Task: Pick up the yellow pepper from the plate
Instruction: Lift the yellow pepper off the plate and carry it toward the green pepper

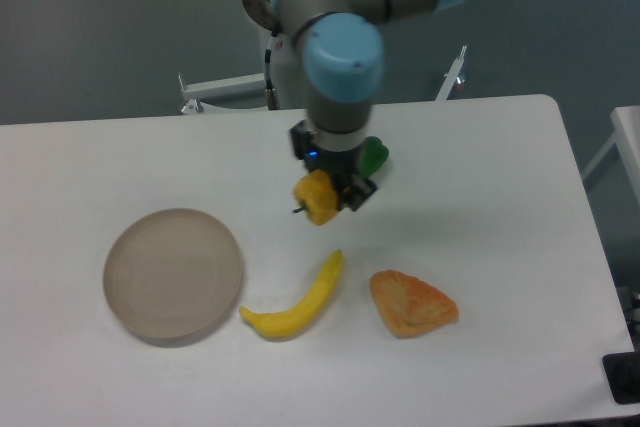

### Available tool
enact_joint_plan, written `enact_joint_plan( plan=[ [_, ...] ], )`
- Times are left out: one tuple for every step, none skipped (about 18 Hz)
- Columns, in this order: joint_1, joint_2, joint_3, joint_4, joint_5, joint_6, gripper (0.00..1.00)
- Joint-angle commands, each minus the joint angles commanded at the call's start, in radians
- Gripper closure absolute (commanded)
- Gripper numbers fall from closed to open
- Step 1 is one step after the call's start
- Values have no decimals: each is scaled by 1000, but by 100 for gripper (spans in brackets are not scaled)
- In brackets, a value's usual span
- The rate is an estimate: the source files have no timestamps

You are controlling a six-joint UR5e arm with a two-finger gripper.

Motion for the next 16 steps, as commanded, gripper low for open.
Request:
enact_joint_plan(
  plan=[
    [17,-14,0,5,2,26,97],
    [28,-35,2,9,3,45,97],
    [26,-48,12,9,9,50,96],
    [25,-51,15,9,17,51,96],
    [23,-69,28,20,15,50,96],
    [20,-78,34,29,17,44,96],
    [19,-84,37,37,18,42,96],
    [19,-88,40,41,18,44,97],
    [17,-91,49,41,17,45,96],
    [17,-94,60,41,17,41,96],
    [17,-98,67,41,15,42,97],
    [17,-100,74,41,15,41,97],
    [17,-101,75,41,15,37,97],
    [17,-100,75,46,15,36,96],
    [17,-101,75,52,15,36,97],
    [17,-101,75,55,15,36,97]
  ],
)
